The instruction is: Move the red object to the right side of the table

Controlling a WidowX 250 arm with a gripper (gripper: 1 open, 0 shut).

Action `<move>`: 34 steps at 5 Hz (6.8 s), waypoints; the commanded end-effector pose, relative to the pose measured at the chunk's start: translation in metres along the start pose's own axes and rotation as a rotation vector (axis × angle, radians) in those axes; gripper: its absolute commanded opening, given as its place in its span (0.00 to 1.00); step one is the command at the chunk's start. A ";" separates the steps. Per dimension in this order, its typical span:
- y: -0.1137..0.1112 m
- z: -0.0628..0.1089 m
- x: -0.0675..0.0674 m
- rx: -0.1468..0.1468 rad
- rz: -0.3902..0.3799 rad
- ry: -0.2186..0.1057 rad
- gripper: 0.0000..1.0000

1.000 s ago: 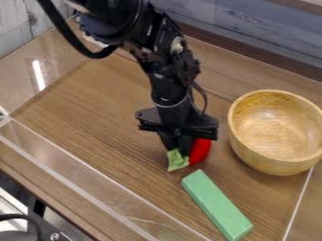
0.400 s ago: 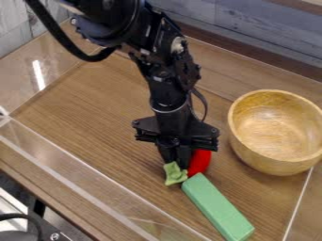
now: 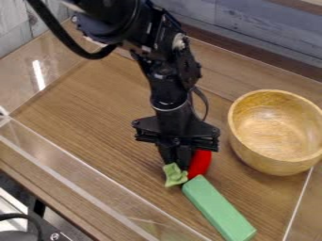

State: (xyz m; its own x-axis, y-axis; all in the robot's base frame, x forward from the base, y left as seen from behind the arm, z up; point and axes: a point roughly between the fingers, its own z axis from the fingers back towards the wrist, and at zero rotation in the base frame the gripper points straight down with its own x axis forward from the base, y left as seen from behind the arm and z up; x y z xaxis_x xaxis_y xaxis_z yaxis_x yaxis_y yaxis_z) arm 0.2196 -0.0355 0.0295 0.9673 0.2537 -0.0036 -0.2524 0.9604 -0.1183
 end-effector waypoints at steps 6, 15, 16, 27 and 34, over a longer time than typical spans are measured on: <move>-0.010 0.021 0.006 -0.033 0.023 -0.013 0.00; -0.028 0.021 0.002 -0.053 0.048 0.029 0.00; -0.029 0.021 0.001 -0.053 0.050 0.034 0.00; -0.032 0.028 -0.003 -0.054 0.076 0.083 0.00; -0.031 0.030 -0.001 -0.060 0.103 0.087 0.00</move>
State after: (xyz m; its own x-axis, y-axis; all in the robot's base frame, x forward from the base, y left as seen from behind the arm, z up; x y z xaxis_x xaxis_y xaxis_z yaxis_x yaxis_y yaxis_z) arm 0.2149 -0.0627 0.0527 0.9324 0.3296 -0.1485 -0.3503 0.9252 -0.1460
